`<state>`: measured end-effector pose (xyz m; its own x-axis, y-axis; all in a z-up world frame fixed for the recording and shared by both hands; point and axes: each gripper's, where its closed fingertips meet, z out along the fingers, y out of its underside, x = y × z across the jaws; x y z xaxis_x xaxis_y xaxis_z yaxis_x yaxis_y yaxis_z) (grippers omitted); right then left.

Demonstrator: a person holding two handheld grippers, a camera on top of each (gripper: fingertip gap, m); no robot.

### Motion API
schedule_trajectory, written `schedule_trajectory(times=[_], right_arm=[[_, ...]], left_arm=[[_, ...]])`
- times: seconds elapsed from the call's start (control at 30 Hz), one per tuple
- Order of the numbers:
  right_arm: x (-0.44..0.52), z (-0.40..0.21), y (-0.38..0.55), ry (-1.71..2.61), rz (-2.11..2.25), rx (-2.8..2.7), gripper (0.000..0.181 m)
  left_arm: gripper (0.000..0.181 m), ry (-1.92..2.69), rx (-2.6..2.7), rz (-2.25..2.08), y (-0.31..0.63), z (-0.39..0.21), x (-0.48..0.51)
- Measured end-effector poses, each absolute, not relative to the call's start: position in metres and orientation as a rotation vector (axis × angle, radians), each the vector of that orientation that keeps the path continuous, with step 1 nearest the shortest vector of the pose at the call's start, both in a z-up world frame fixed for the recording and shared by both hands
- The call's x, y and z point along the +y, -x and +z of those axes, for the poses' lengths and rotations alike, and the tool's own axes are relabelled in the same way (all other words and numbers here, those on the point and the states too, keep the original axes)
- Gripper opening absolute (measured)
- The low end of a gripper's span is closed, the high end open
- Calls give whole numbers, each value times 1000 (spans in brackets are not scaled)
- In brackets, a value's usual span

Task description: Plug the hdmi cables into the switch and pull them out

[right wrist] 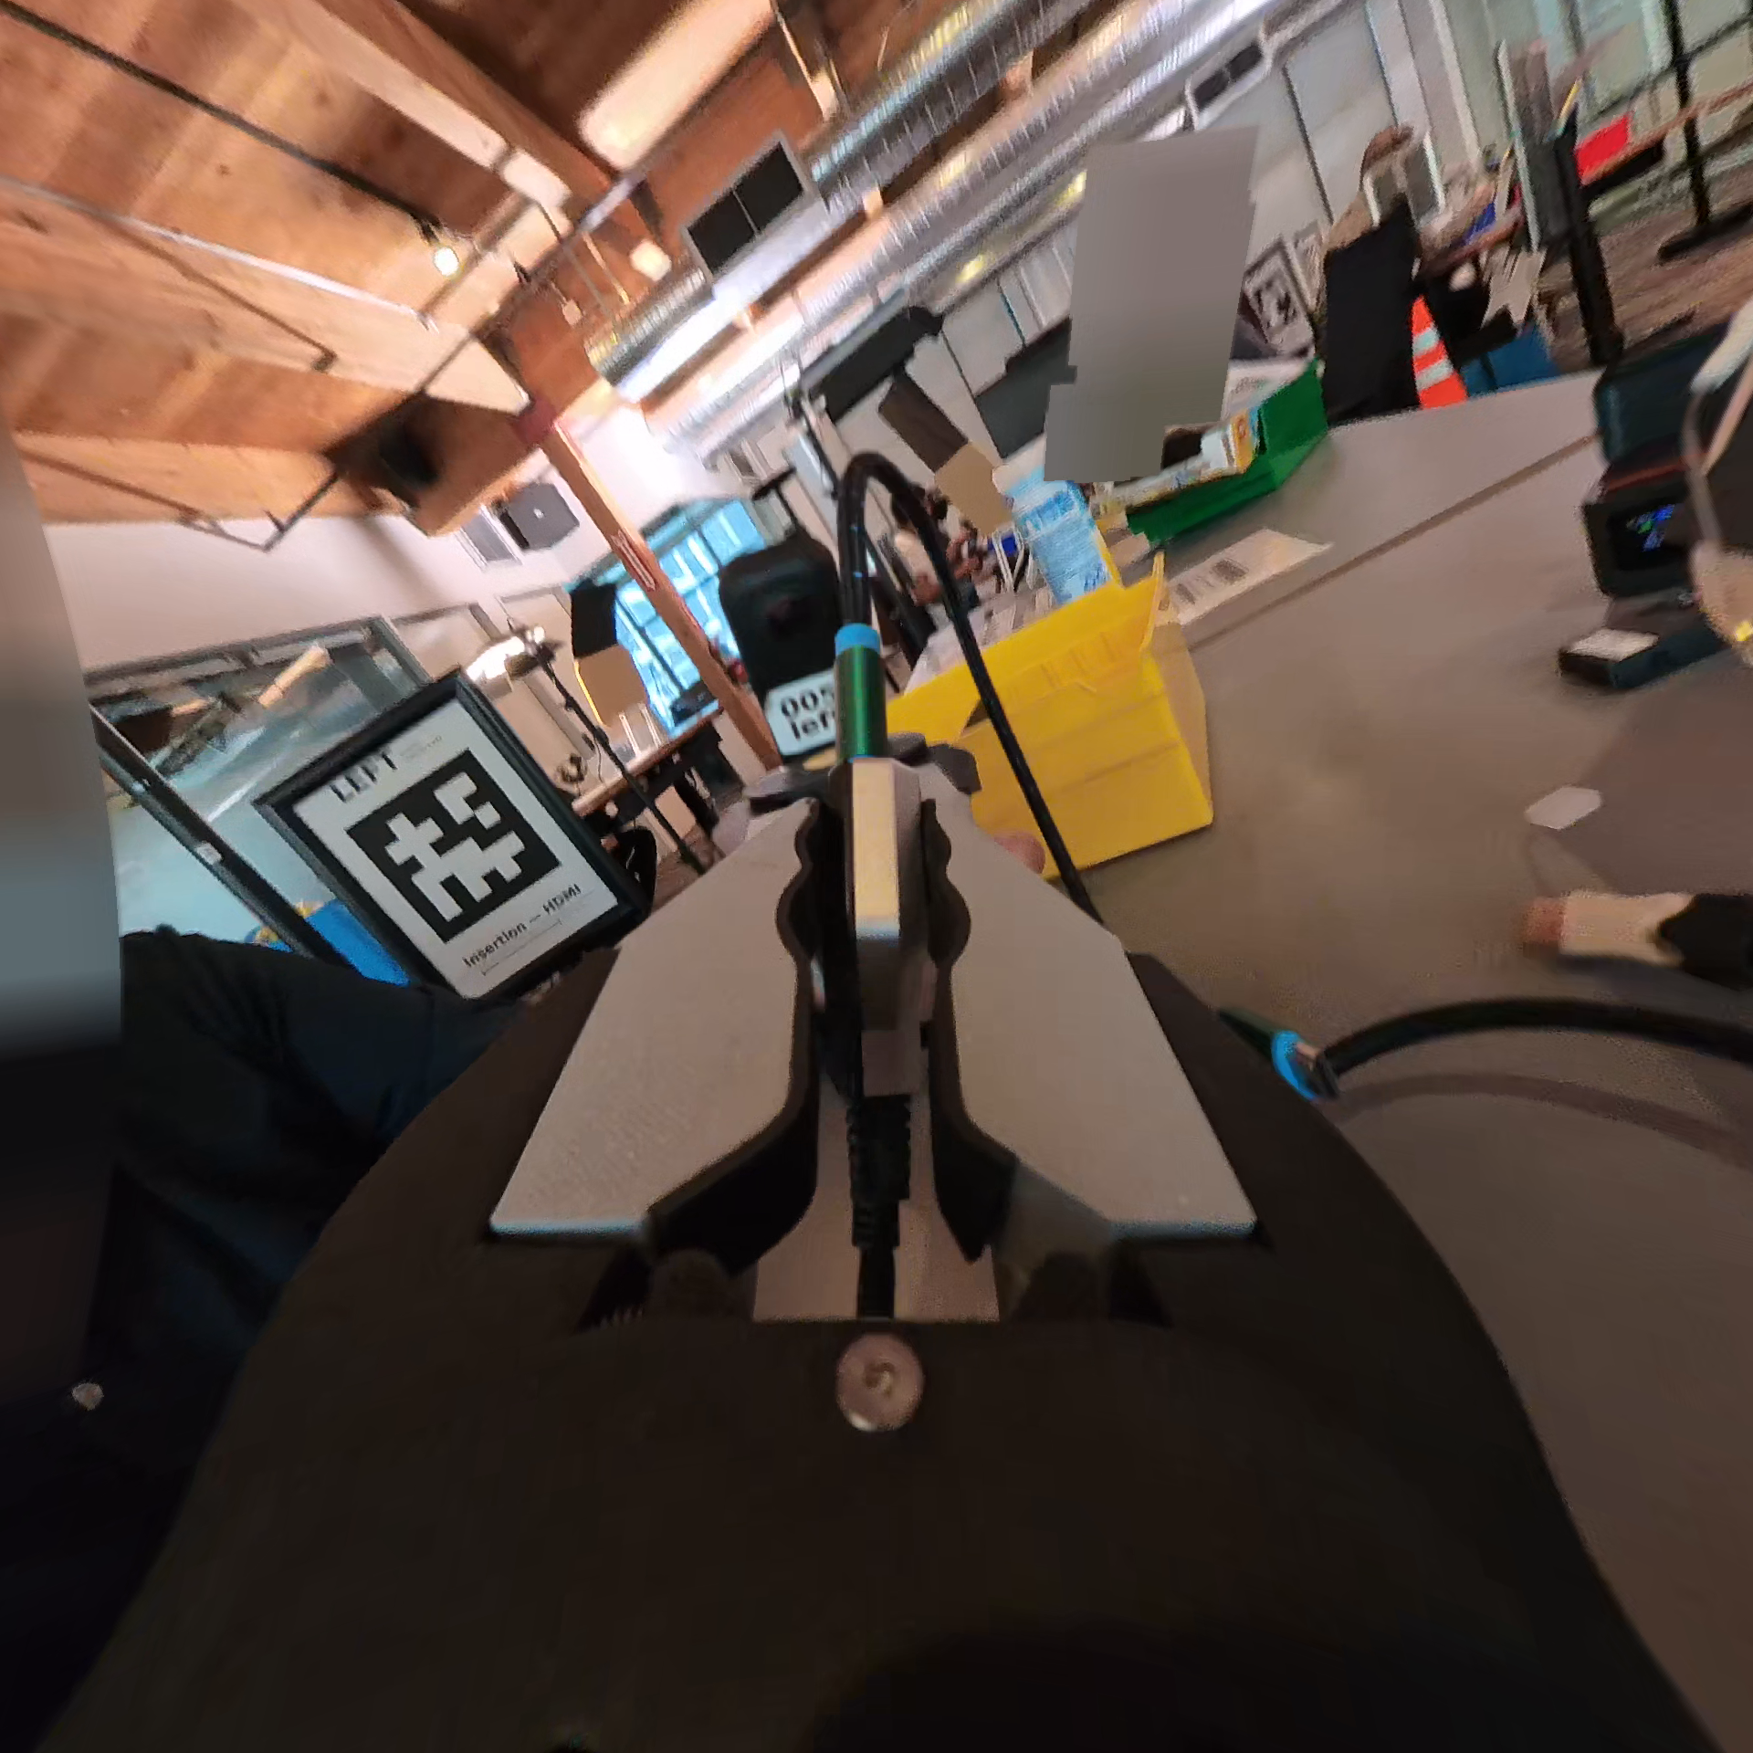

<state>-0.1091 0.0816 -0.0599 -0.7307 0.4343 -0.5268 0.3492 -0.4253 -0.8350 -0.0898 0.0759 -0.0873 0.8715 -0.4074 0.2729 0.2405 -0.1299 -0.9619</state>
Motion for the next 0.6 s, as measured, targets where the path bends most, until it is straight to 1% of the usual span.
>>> schedule_trajectory(times=[0.1, 0.3, 0.33, 0.4, 0.53, 0.57, 0.6], right_arm=[[69, -78, 114, 1164, 2189, -1783, 17], [75, -68, 112, 1140, 2225, -1724, 17], [78, -65, 111, 1130, 2249, -1694, 15], [81, -65, 111, 1143, 2270, -1676, 0], [83, -71, 113, 1183, 2283, -1684, 0], [84, -69, 112, 1177, 2308, -1669, 3], [85, -66, 111, 1168, 2329, -1653, 20]], left_arm=[[27, 1715, 204, -432, 90, -106, 79], [23, 1731, 202, -458, 92, -105, 75], [23, 1739, 192, -477, 92, -107, 75], [23, 1753, 195, -484, 90, -110, 74], [22, 1750, 210, -467, 89, -109, 73], [22, 1751, 201, -481, 89, -109, 73], [22, 1754, 196, -493, 89, -110, 73]])
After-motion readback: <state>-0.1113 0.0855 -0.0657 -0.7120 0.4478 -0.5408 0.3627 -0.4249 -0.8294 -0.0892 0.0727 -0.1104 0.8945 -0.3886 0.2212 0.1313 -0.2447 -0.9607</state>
